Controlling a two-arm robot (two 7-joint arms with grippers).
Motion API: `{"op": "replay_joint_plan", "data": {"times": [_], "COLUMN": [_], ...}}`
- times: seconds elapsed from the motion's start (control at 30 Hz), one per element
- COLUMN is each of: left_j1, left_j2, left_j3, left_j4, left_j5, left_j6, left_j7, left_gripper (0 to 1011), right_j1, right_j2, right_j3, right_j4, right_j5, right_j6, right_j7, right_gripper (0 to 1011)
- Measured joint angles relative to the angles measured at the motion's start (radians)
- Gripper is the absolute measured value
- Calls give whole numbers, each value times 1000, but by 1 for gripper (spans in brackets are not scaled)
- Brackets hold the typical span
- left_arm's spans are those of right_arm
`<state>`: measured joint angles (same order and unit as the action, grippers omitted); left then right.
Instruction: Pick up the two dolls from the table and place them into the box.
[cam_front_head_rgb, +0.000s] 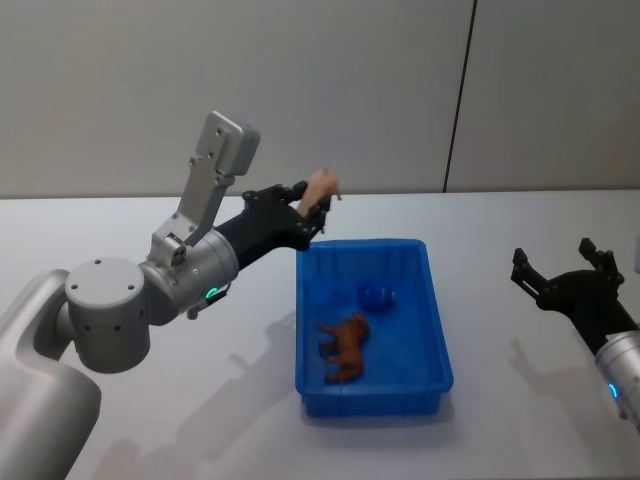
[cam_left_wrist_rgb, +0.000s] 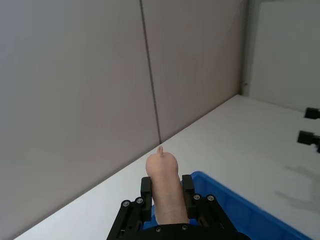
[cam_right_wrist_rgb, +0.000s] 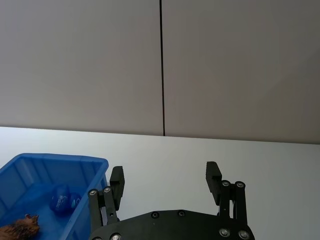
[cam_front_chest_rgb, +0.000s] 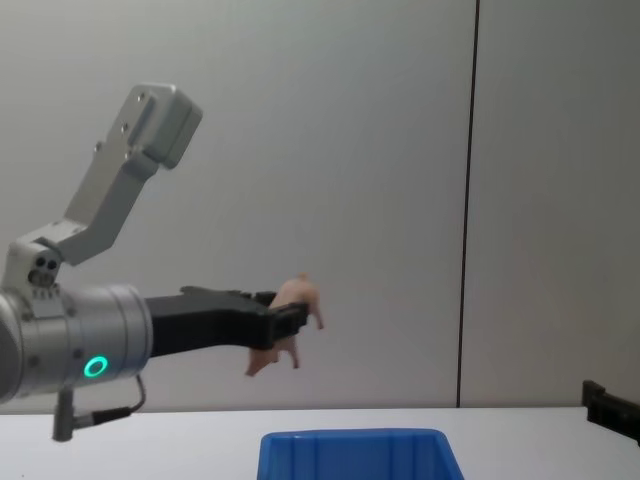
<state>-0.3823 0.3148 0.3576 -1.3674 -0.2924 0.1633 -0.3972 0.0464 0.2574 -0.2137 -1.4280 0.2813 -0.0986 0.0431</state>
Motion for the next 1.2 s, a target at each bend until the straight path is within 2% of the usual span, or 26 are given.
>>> {"op": "replay_joint_plan", "data": {"times": [0.13,0.3,0.37,0.4,0.47,0.5,0.53,0.57,0.63,0.67,0.7,0.83,1.2], "left_j1": [-14,-39,-47,-54,-61,-66,-68,-72,-75,-76,-76,-73,-28], "left_j2": [-7,-22,-26,-29,-33,-36,-37,-39,-40,-41,-41,-39,-8], "left_j3": [1,7,8,10,11,12,13,14,15,15,15,15,6], "left_j4": [12,39,48,55,64,71,73,77,80,80,80,75,20], "left_j5": [-19,-42,-49,-54,-59,-63,-65,-67,-70,-71,-71,-72,-45], "left_j6": [-13,-21,-21,-20,-18,-17,-16,-16,-16,-17,-17,-33,-120], "left_j7": [-56,-136,-161,-180,-197,-213,-218,-225,-230,-230,-230,-218,-113], "left_gripper": [386,546,578,646,686,741,741,798,833,898,898,1001,1001], "right_j1": [0,0,0,0,0,0,0,0,0,0,0,0,0], "right_j2": [0,0,0,0,0,0,0,0,0,0,0,0,0], "right_j3": [0,0,0,0,0,0,0,0,0,0,0,0,0], "right_j4": [0,0,0,0,0,0,0,0,0,0,0,0,0], "right_j5": [0,0,0,0,0,0,0,0,0,0,0,0,0], "right_j6": [0,0,0,0,0,0,0,0,0,0,0,0,0], "right_j7": [0,0,0,0,0,0,0,0,0,0,0,0,0], "right_gripper": [1001,1001,1001,1001,1001,1001,1001,1001,1001,1001,1001,1001,1001]}}
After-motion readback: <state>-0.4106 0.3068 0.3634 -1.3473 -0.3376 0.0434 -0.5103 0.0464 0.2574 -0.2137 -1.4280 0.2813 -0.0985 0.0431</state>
